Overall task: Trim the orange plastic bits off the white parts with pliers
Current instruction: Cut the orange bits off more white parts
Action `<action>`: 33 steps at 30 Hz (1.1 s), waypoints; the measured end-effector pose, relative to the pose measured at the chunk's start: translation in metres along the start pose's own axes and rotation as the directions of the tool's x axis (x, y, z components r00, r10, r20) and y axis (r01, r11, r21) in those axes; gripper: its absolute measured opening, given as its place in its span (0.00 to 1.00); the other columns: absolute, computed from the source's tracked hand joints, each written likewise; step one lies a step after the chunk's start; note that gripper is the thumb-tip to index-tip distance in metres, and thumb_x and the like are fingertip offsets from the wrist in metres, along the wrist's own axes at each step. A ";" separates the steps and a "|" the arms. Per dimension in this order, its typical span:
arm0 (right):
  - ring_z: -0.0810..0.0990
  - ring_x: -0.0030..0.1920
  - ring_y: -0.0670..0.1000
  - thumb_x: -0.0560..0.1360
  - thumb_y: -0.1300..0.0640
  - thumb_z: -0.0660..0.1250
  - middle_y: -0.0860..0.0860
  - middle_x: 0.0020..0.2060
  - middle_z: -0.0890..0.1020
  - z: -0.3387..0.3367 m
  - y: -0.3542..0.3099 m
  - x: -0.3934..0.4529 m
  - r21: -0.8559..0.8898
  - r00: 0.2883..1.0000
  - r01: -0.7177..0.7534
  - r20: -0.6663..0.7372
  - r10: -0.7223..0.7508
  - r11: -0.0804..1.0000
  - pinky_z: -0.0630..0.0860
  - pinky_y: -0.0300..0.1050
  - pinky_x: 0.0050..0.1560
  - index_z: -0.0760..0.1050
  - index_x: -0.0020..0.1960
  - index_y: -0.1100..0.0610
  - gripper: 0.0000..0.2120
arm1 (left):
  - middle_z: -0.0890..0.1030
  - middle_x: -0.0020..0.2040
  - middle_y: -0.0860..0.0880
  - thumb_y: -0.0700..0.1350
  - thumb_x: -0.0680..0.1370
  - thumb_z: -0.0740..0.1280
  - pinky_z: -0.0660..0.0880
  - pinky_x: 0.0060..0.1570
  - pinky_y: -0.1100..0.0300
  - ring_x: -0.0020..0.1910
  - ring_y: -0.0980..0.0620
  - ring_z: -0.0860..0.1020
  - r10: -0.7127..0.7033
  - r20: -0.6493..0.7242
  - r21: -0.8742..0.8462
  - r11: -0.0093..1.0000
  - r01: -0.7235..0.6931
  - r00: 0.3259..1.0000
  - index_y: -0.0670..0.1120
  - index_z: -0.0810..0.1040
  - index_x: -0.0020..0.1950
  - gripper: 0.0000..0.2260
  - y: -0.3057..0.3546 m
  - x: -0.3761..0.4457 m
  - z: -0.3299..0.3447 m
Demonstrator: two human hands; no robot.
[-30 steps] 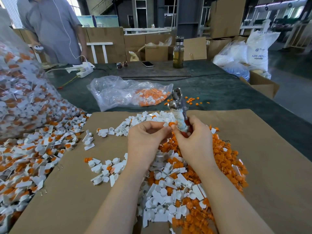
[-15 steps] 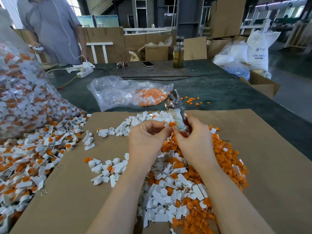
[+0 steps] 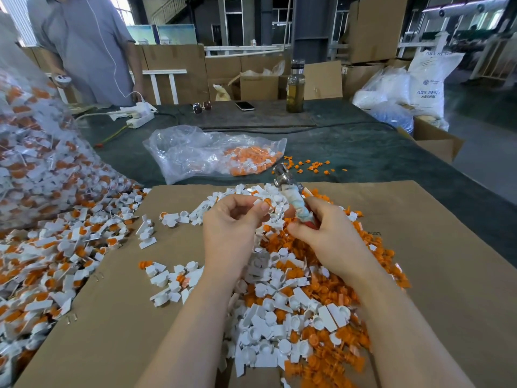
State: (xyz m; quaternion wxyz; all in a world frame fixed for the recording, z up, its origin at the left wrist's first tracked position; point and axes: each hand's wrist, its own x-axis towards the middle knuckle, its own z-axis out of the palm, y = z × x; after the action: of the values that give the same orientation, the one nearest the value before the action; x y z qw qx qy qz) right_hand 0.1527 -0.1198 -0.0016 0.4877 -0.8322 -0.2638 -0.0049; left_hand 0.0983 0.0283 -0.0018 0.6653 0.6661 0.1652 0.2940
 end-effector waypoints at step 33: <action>0.75 0.34 0.45 0.75 0.56 0.65 0.44 0.35 0.78 0.011 0.006 0.000 -0.296 0.985 0.129 0.151 -0.087 0.946 0.71 0.43 0.31 0.74 0.47 0.48 0.04 | 0.84 0.35 0.51 0.36 0.76 0.71 0.80 0.38 0.65 0.33 0.56 0.82 -0.103 0.069 -0.283 0.952 0.118 0.992 0.43 0.81 0.44 0.03 0.000 0.007 -0.013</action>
State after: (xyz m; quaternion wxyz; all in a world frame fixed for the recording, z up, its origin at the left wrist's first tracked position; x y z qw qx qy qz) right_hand 0.1523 -0.1132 -0.0124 0.3334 -0.8800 -0.3379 -0.0155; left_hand 0.0960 0.0429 -0.0017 0.7744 0.5600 0.1401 0.2592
